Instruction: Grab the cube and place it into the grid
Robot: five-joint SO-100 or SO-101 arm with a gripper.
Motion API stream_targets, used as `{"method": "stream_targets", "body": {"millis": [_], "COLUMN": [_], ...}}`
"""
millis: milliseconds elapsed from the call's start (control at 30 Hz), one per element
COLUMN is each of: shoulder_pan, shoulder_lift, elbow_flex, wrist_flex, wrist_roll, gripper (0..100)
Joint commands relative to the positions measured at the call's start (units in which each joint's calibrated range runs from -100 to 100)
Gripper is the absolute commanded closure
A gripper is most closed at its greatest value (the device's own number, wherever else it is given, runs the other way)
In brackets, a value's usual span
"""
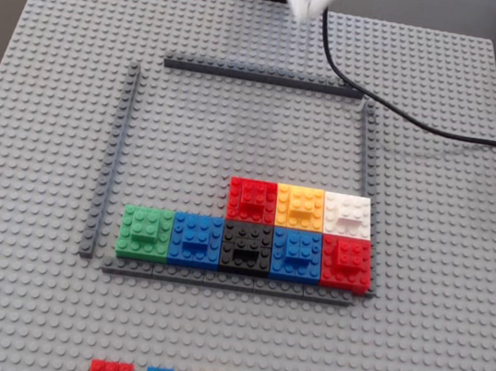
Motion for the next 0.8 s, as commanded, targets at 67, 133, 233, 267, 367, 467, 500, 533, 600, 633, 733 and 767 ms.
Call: {"method": "stream_targets", "body": {"millis": [67,133,233,267,367,467,500,533,600,633,733,767], "shoulder_pan": [0.41,0.33,0.41,0.48,0.55,0.55,0.55,0.48,0.04,-0.26,-1.21,-1.29], "shoulder_lift": [-2.12,-2.12,-2.12,-2.12,-2.12,-2.12,-2.12,-2.12,-2.12,-2.12,-2.12,-2.12], "elbow_flex": [6.57,9.02,12.28,13.19,15.54,17.72,18.35,18.53,18.62,18.62,18.62,18.62], "wrist_flex": [-2.91,-3.16,-3.16,-3.16,-2.86,-2.57,-2.38,-1.59,0.02,0.85,3.63,4.22], "wrist_roll": [-1.32,-1.61,-2.15,-2.30,-2.64,-3.22,-3.32,-3.42,-4.00,-4.15,-4.40,-4.54], "gripper": [100,100,100,100,100,100,100,100,100,100,100,100]}}
